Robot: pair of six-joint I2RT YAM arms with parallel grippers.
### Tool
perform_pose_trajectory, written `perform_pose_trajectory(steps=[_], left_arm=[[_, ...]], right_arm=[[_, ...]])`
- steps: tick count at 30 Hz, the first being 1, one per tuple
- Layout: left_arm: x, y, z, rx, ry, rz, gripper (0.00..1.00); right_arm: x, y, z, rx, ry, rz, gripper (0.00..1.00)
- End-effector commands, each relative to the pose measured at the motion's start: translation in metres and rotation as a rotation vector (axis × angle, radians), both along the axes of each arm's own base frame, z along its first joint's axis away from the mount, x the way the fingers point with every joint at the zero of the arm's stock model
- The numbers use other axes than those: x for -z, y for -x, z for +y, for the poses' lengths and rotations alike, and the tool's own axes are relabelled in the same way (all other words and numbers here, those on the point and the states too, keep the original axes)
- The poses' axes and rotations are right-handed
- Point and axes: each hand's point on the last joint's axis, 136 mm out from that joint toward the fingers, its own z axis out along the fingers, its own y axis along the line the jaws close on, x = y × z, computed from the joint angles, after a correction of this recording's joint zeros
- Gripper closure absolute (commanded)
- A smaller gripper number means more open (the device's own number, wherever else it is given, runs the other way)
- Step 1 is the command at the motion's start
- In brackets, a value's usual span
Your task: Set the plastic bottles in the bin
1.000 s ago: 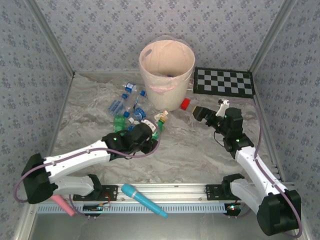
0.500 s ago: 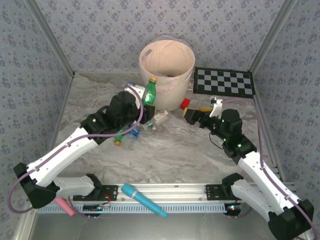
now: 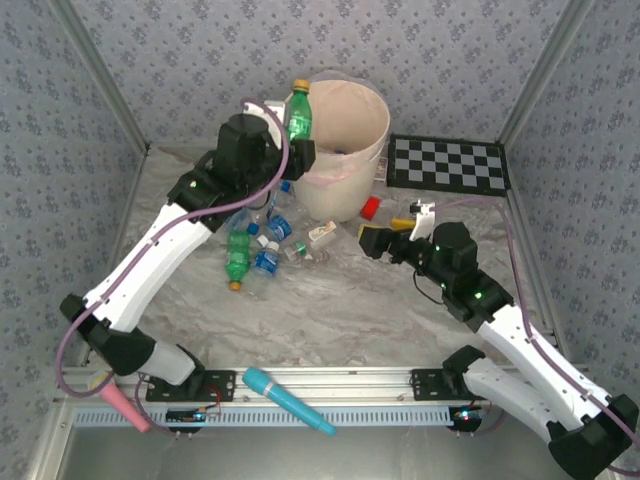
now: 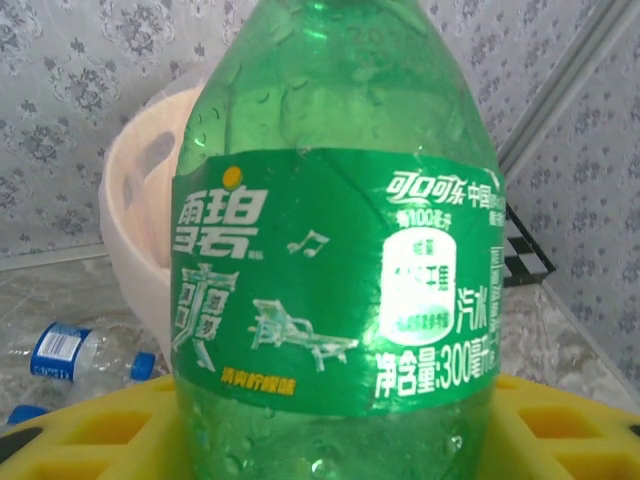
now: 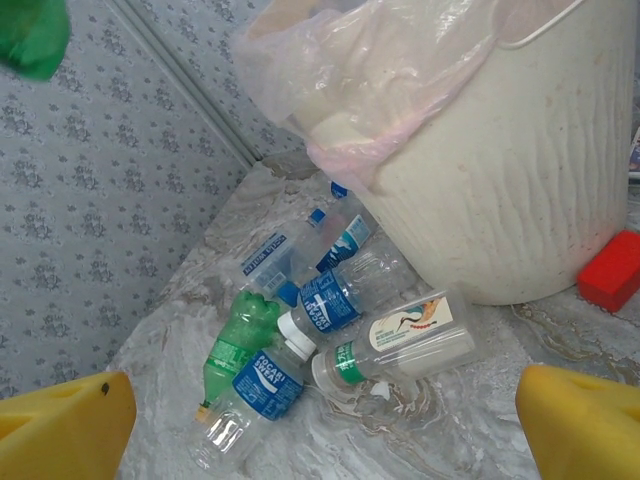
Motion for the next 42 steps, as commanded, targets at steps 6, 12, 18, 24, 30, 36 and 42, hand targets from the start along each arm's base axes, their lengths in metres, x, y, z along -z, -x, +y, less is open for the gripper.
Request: perform_pose_trajectory(steps=[6, 12, 18, 24, 30, 36, 42], left_arm=[[-0.05, -0.035, -0.016, -0.042, 0.118, -0.079, 0.43], [-0.046, -0.063, -0.033, -0.036, 0.097, -0.058, 0.42], [-0.037, -0.085, -0.048, -0.028, 0.051, -0.021, 0.41], [-0.033, -0.096, -0.054, -0.021, 0.043, -0.008, 0.41], [-0.027, -0.099, -0.052, -0.025, 0.035, 0.007, 0.19], [-0.029, -0.097, -0.051, -0.024, 0.033, 0.006, 0.05], [-0.028, -0.095, -0.048, -0.026, 0.024, 0.012, 0.04]], right_arm=[[-0.024, 0.007, -0.002, 0.012, 0.005, -0.065, 0.0], [-0.032, 0.011, -0.002, 0.011, 0.0, -0.084, 0.0], [-0.035, 0.014, -0.003, 0.014, 0.006, -0.09, 0.0], [-0.034, 0.016, -0.006, 0.024, 0.015, -0.091, 0.0], [-0.032, 0.015, -0.007, 0.029, 0.023, -0.091, 0.0], [-0.03, 0.014, -0.006, 0.028, 0.022, -0.086, 0.0], [-0.03, 0.014, -0.006, 0.032, 0.019, -0.087, 0.0]])
